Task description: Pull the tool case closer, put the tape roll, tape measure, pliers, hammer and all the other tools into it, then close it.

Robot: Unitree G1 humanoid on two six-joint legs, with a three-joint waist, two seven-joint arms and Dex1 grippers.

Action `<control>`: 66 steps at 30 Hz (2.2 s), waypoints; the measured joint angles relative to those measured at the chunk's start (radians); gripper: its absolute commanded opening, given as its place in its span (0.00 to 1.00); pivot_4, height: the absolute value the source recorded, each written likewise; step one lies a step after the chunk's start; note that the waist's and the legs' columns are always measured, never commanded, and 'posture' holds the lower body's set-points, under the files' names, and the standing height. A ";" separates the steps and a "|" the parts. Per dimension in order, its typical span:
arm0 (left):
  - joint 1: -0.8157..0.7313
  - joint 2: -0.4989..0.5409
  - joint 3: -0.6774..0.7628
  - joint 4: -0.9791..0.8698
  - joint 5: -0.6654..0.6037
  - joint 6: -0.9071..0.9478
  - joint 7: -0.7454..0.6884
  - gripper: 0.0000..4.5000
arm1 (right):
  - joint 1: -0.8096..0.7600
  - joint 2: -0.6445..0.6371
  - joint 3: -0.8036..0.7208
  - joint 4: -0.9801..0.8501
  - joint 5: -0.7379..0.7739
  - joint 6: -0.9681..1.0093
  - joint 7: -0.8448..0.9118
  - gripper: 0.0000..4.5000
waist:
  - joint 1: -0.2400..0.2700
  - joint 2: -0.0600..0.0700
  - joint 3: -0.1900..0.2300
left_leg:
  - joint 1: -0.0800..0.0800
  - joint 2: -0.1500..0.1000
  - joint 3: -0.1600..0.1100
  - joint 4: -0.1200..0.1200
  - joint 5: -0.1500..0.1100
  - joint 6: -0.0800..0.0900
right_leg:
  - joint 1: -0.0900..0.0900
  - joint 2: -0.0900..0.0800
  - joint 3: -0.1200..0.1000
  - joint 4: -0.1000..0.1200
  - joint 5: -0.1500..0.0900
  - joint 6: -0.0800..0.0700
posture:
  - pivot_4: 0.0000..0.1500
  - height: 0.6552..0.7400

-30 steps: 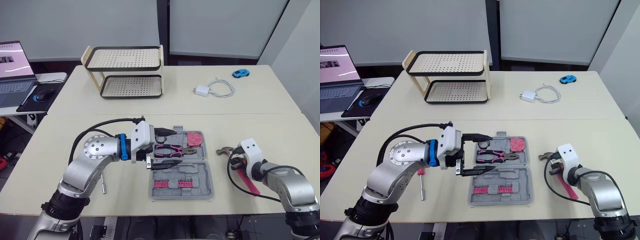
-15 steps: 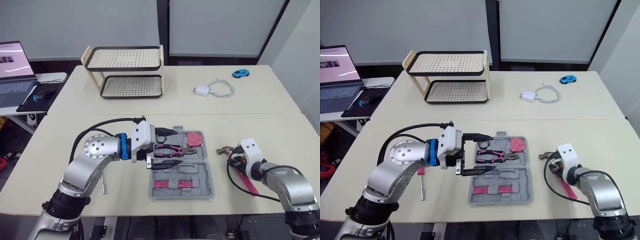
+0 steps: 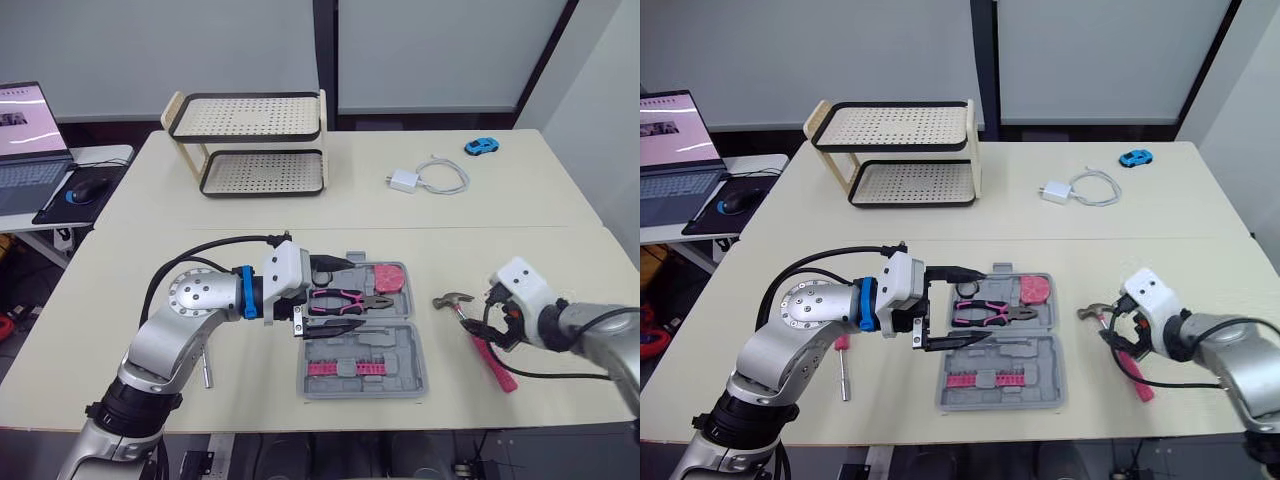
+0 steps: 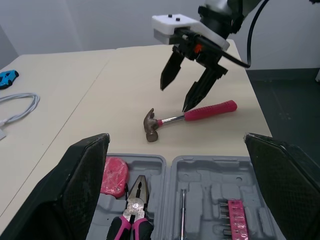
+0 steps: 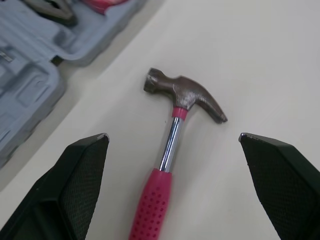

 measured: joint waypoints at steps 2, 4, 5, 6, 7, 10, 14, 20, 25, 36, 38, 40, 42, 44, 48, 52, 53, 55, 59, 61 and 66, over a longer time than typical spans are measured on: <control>0.001 -0.001 0.000 0.000 0.000 -0.001 0.001 1.00 | -0.006 -0.111 0.060 0.000 -0.045 -0.128 0.102 0.99 | 0.000 0.000 0.000 | 0.000 0.000 0.000 0.000 0.000 0.000 | 0.000 0.000 0.000 0.000 0.000 0.000 | 1.00 1.00; 0.002 -0.003 0.000 0.000 0.002 -0.001 0.001 1.00 | -0.026 -0.224 0.144 0.026 -0.162 -0.389 0.209 0.99 | -0.001 0.000 0.000 | 0.000 0.000 0.001 0.000 0.000 0.000 | 0.000 0.000 0.001 0.000 0.000 0.000 | 1.00 1.00; 0.002 -0.004 -0.001 0.000 0.002 -0.001 0.001 1.00 | -0.040 -0.263 0.173 0.049 -0.219 -0.530 0.251 0.99 | -0.002 0.000 0.000 | 0.001 0.000 0.002 0.000 0.000 0.000 | 0.000 0.000 0.001 0.000 0.000 0.001 | 1.00 1.00; 0.000 -0.006 -0.002 0.003 0.004 -0.002 0.001 1.00 | -0.073 -0.299 0.219 0.107 -0.311 -0.756 0.287 0.99 | -0.003 0.000 0.000 | 0.001 0.000 0.002 0.000 0.000 0.000 | 0.000 0.000 0.001 0.000 0.000 0.001 | 1.00 1.00; -0.002 -0.010 -0.007 0.006 0.006 -0.004 0.001 1.00 | -0.109 -0.310 0.250 0.173 -0.391 -0.953 0.312 0.99 | -0.003 0.000 0.000 | 0.001 0.001 0.002 0.000 0.000 0.000 | 0.000 0.000 0.001 0.000 0.000 0.001 | 1.00 1.00; -0.006 -0.019 -0.019 0.019 0.014 -0.015 -0.001 1.00 | -0.180 -0.266 0.311 0.331 -0.494 -1.251 0.342 0.99 | -0.003 -0.001 0.001 | 0.001 0.002 0.002 0.000 0.000 -0.001 | 0.000 0.000 0.001 0.000 0.000 0.000 | 1.00 1.00; -0.009 -0.021 -0.029 0.031 0.021 -0.024 -0.004 1.00 | -0.307 -0.217 0.406 0.518 -0.657 -1.599 0.350 0.99 | -0.005 0.000 0.002 | 0.001 0.001 0.005 0.000 0.000 -0.001 | -0.002 -0.001 0.004 0.000 0.000 0.000 | 1.00 1.00; 0.006 -0.020 -0.029 0.026 0.024 -0.024 0.000 1.00 | -0.498 -0.096 0.482 0.697 -0.883 -1.889 0.309 0.99 | -0.005 0.000 0.002 | 0.001 0.002 0.004 0.000 0.002 -0.004 | -0.002 -0.001 0.004 0.001 0.000 0.000 | 1.00 1.00; 0.019 -0.016 -0.029 0.023 0.025 -0.022 0.004 1.00 | -0.595 -0.035 0.535 0.769 -0.996 -2.045 0.265 0.99 | -0.003 0.000 0.002 | 0.000 0.002 0.005 0.000 0.002 -0.004 | -0.003 -0.001 0.004 0.001 0.000 0.000 | 1.00 1.00; 0.020 -0.015 -0.029 0.019 0.025 -0.017 0.017 1.00 | -0.732 0.045 0.608 0.869 -1.202 -2.204 0.188 0.99 | -0.005 0.000 0.002 | 0.001 0.001 0.005 0.000 0.002 -0.005 | -0.003 -0.001 0.004 0.002 0.000 0.000 | 1.00 1.00; 0.024 -0.010 -0.029 0.011 0.025 -0.012 0.017 1.00 | -0.733 0.066 0.623 0.893 -1.254 -2.208 0.158 0.99 | -0.004 0.000 0.002 | 0.001 0.001 0.005 0.000 0.002 -0.005 | -0.003 -0.001 0.005 0.002 0.000 0.000 | 1.00 1.00; 0.024 -0.008 -0.029 0.000 0.024 0.000 0.019 1.00 | -0.729 0.091 0.640 0.908 -1.293 -2.206 0.127 0.99 | -0.004 0.000 0.002 | 0.001 0.001 0.005 0.000 0.003 -0.005 | -0.003 -0.001 0.005 0.002 0.000 0.000 | 1.00 1.00; 0.024 -0.007 -0.029 -0.007 0.024 0.008 0.019 1.00 | -0.722 0.108 0.652 0.918 -1.337 -2.200 0.087 0.99 | -0.004 0.000 0.002 | 0.000 0.001 0.005 0.000 0.003 -0.005 | -0.003 -0.001 0.005 0.002 0.000 0.000 | 1.00 1.00; 0.024 -0.002 -0.029 -0.010 0.024 0.016 0.019 1.00 | -0.717 0.109 0.665 0.932 -1.375 -2.191 0.054 0.99 | -0.004 0.000 0.002 | 0.000 0.001 0.005 0.000 0.003 -0.005 | -0.004 -0.001 0.005 0.002 0.000 0.000 | 1.00 1.00; 0.024 0.003 -0.029 -0.016 0.023 0.029 0.019 1.00 | -0.718 0.108 0.677 0.960 -1.447 -2.183 -0.029 0.91 | -0.004 -0.001 0.001 | 0.001 0.001 0.005 0.000 0.003 -0.005 | -0.003 0.000 0.005 0.002 0.000 0.000 | 1.00 1.00; 0.024 0.004 -0.029 -0.019 0.023 0.043 0.018 1.00 | -0.722 0.107 0.684 1.007 -1.490 -2.164 -0.079 0.62 | -0.004 -0.004 -0.001 | 0.004 0.001 0.005 0.000 0.003 -0.005 | 0.000 0.001 0.005 0.002 0.000 -0.001 | 1.00 1.00; 0.024 0.004 -0.029 -0.019 0.023 0.045 0.018 1.00 | -0.722 0.107 0.684 1.017 -1.501 -2.161 -0.092 0.55 | -0.004 -0.004 -0.001 | 0.005 0.001 0.005 0.000 0.002 -0.005 | 0.001 0.001 0.005 0.002 0.001 -0.001 | 1.00 1.00; 0.022 0.004 -0.029 -0.019 0.023 0.047 0.017 1.00 | -0.724 0.107 0.691 1.034 -1.514 -2.151 -0.107 0.39 | -0.006 -0.006 -0.002 | 0.008 0.001 0.005 0.000 0.002 -0.005 | 0.004 0.001 0.005 0.001 0.000 -0.001 | 1.00 1.00; 0.020 0.004 -0.029 -0.019 0.023 0.049 0.016 1.00 | -0.724 0.108 0.693 1.041 -1.525 -2.143 -0.122 0.12 | -0.008 -0.007 -0.003 | 0.008 0.001 0.005 0.000 0.001 -0.003 | 0.004 0.001 0.005 0.002 0.000 -0.001 | 1.00 1.00; 0.020 0.004 -0.029 -0.019 0.023 0.049 0.017 1.00 | -0.724 0.111 0.693 1.041 -1.520 -2.140 -0.123 0.05 | -0.007 -0.007 -0.003 | 0.008 0.001 0.005 0.000 0.001 -0.003 | 0.004 0.001 0.005 0.002 0.000 -0.001 | 1.00 1.00; 0.020 0.004 -0.029 -0.020 0.023 0.050 0.017 1.00 | -0.719 0.104 0.692 1.060 -1.486 -2.128 -0.113 0.03 | -0.004 -0.007 -0.003 | 0.008 0.001 0.005 0.000 0.001 -0.003 | 0.004 0.000 0.005 0.001 0.000 -0.001 | 1.00 1.00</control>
